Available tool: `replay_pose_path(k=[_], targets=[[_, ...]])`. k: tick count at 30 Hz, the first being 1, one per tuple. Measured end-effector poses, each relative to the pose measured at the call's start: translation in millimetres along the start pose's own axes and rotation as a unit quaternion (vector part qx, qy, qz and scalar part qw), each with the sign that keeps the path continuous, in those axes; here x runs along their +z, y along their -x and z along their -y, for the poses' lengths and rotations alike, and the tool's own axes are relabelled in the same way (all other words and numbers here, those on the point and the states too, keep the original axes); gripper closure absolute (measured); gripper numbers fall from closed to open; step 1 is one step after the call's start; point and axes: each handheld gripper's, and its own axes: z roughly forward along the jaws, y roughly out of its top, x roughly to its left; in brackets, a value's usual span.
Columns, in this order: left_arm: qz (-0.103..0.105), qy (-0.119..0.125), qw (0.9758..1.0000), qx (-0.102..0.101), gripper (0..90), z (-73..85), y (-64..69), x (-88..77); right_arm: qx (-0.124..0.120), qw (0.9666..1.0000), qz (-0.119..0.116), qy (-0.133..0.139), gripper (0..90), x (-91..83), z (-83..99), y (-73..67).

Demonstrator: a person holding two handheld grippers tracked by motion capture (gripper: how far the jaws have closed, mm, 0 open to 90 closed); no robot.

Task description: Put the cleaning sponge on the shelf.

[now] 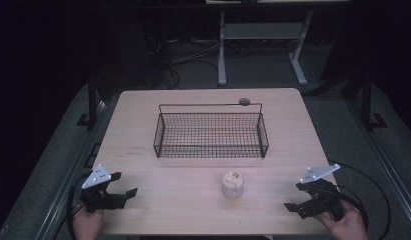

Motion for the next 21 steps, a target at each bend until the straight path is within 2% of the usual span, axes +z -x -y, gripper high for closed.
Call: replay_pose_path(k=[8, 14, 17, 21], targets=[[-0.003, 0.0, 1.0, -0.002, 13.7, 1.4, -0.4, -2.2, -0.005, 1.0, -0.005, -0.002, 16.4, 2.6, -4.0, -1.2], [-0.005, 0.001, 1.0, -0.002, 13.7, 2.1, -0.9, -3.7, -0.018, 0.9998, -0.011, -0.002, 15.4, 0.9, -11.8, -4.8], [-0.005, 0.001, 1.0, -0.003, 13.7, 2.3, -0.7, -3.8, -0.023, 0.9997, -0.007, -0.008, 14.6, 1.2, -16.5, -5.2], [-0.003, 0.0, 1.0, 0.0, 13.7, 1.6, 0.7, -3.2, -0.029, 0.9994, -0.015, -0.014, 14.6, 3.4, -21.8, -7.7]])
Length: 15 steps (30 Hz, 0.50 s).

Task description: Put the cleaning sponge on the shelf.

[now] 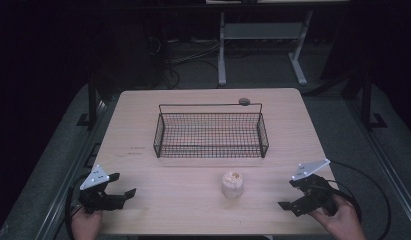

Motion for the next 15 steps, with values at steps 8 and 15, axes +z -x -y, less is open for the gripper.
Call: replay_pose_path(k=[8, 15], targets=[[-0.004, 0.001, 1.0, -0.003, 13.7, 1.0, -1.0, -1.0, -0.025, 0.9996, -0.009, -0.005, 14.6, 0.9, -14.4, -5.2], [-0.005, 0.003, 1.0, -0.007, 13.7, 2.9, -0.8, -3.3, -0.048, 0.9986, -0.009, -0.02, 14.8, -0.3, -34.9, -9.3]])
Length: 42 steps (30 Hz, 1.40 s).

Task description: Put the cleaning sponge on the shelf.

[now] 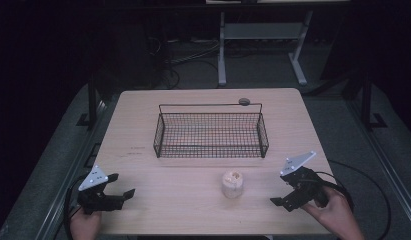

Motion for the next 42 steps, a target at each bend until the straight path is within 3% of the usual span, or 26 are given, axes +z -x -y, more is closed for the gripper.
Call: replay_pose_path(k=[13, 42], targets=[[-0.002, -0.003, 1.0, 0.0, 13.7, 1.9, -0.3, -1.8, -0.043, 0.999, -0.013, -0.01, 14.9, 4.5, -28.9, -1.6], [0.001, 0.001, 1.0, 0.0, 13.7, -0.8, -0.4, 0.9, -0.091, 0.9945, -0.033, -0.041, 15.0, 9.0, -77.4, -13.3]])
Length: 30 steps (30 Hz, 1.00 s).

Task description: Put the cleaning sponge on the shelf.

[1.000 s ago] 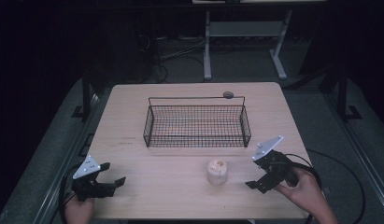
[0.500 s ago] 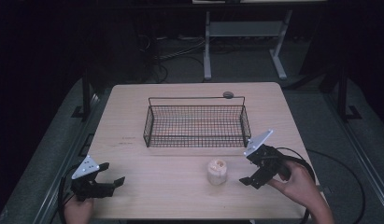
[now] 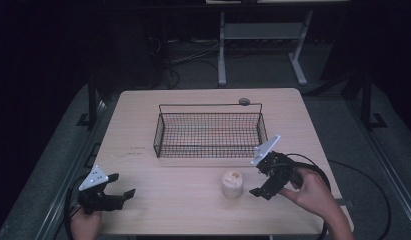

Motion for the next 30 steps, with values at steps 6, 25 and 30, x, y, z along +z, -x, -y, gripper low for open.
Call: replay_pose_path(k=[6, 25, 30], targets=[[0.001, -0.001, 1.0, 0.003, 13.7, -0.7, 0.2, 0.9, -0.006, 0.9999, -0.009, -0.011, 15.0, 4.6, -13.3, 1.9], [0.002, 0.003, 1.0, 0.0, 13.7, -0.6, 0.0, -0.1, -0.024, 0.9983, -0.027, -0.045, 15.2, 28.4, -43.5, 4.4], [0.002, 0.003, 1.0, 0.0, 13.7, -0.7, -0.1, -0.3, -0.026, 0.9975, -0.03, -0.06, 15.3, 36.4, -48.3, 6.5]])
